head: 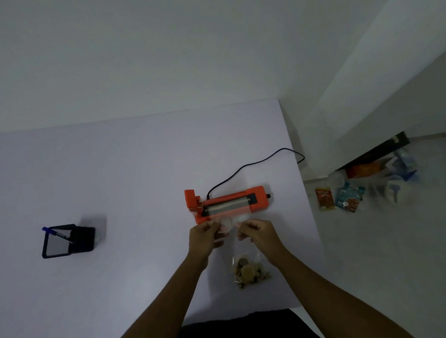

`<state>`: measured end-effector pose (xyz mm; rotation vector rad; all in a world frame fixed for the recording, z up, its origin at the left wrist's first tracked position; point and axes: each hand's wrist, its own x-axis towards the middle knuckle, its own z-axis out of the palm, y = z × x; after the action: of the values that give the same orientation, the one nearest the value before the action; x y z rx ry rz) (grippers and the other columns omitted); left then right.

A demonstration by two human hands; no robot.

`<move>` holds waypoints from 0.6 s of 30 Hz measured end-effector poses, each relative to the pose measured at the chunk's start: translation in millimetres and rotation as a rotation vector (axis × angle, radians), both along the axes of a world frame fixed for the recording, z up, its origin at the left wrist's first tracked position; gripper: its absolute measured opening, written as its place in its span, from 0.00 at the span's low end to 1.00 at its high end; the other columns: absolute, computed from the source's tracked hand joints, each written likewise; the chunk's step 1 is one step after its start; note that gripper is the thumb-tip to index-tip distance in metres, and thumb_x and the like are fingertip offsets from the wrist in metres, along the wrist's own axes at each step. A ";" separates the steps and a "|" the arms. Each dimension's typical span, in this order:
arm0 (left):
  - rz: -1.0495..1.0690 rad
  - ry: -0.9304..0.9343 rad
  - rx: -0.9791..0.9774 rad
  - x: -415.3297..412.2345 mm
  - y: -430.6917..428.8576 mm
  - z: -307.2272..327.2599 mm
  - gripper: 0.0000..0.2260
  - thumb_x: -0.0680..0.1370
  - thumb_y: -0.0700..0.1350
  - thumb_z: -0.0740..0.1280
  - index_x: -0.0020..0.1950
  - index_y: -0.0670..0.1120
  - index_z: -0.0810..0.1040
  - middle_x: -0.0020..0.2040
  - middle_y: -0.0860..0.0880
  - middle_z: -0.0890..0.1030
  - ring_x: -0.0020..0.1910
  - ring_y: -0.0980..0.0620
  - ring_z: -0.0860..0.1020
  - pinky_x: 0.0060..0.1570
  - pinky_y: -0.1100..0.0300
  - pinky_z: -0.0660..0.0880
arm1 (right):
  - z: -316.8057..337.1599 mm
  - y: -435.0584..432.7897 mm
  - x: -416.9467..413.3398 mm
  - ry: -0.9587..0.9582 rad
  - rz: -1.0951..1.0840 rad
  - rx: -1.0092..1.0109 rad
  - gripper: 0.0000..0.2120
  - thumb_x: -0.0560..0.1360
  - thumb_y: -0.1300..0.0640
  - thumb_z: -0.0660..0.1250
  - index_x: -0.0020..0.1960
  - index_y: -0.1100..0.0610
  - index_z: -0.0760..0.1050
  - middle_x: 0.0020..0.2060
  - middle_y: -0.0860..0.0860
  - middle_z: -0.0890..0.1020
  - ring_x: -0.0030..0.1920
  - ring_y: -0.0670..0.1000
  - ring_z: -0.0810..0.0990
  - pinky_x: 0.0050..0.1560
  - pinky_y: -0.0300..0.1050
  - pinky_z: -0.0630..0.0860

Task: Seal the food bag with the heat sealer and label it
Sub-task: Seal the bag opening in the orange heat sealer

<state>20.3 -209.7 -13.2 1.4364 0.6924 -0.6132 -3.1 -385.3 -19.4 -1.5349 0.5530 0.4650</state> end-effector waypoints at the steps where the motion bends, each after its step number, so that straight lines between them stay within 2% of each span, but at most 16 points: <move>1: -0.002 0.002 0.001 0.4 0.3 -0.1 0.09 0.80 0.43 0.66 0.52 0.39 0.81 0.46 0.40 0.86 0.42 0.45 0.86 0.44 0.49 0.83 | -0.2 0.6 -0.6 -0.008 -0.002 0.007 0.10 0.75 0.58 0.72 0.44 0.66 0.83 0.40 0.64 0.85 0.35 0.48 0.83 0.35 0.31 0.75; 5: -0.001 0.017 -0.005 1.3 1.3 0.7 0.08 0.79 0.43 0.67 0.51 0.39 0.82 0.45 0.40 0.85 0.41 0.46 0.86 0.44 0.49 0.83 | -2.1 2.0 -2.1 -0.014 -0.010 0.006 0.10 0.75 0.59 0.72 0.43 0.67 0.83 0.40 0.63 0.85 0.34 0.45 0.82 0.34 0.29 0.74; 10: 0.013 0.046 -0.013 1.4 1.3 -0.1 0.08 0.79 0.43 0.68 0.52 0.39 0.81 0.47 0.41 0.86 0.44 0.44 0.85 0.45 0.47 0.83 | -7.5 4.2 -2.7 -0.020 -0.058 -0.018 0.11 0.73 0.58 0.74 0.40 0.66 0.83 0.37 0.61 0.85 0.35 0.47 0.82 0.38 0.32 0.76; 14: 0.007 0.042 -0.001 2.3 0.6 2.7 0.08 0.79 0.44 0.68 0.51 0.40 0.81 0.46 0.42 0.86 0.43 0.45 0.85 0.43 0.50 0.82 | -12.0 5.8 -2.3 -0.008 -0.102 -0.037 0.10 0.73 0.59 0.74 0.39 0.67 0.83 0.35 0.59 0.85 0.33 0.47 0.82 0.37 0.33 0.76; 18: -0.085 0.017 0.050 1.5 5.1 4.3 0.07 0.79 0.47 0.67 0.48 0.44 0.81 0.46 0.45 0.86 0.44 0.46 0.86 0.49 0.48 0.80 | -14.5 6.0 -0.8 -0.010 -0.116 -0.015 0.12 0.72 0.59 0.75 0.39 0.69 0.82 0.33 0.60 0.83 0.32 0.50 0.82 0.37 0.36 0.78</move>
<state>21.8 -204.5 -8.9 1.5145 0.6662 -0.6790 -4.0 -379.2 -33.9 -1.5091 0.6356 0.3650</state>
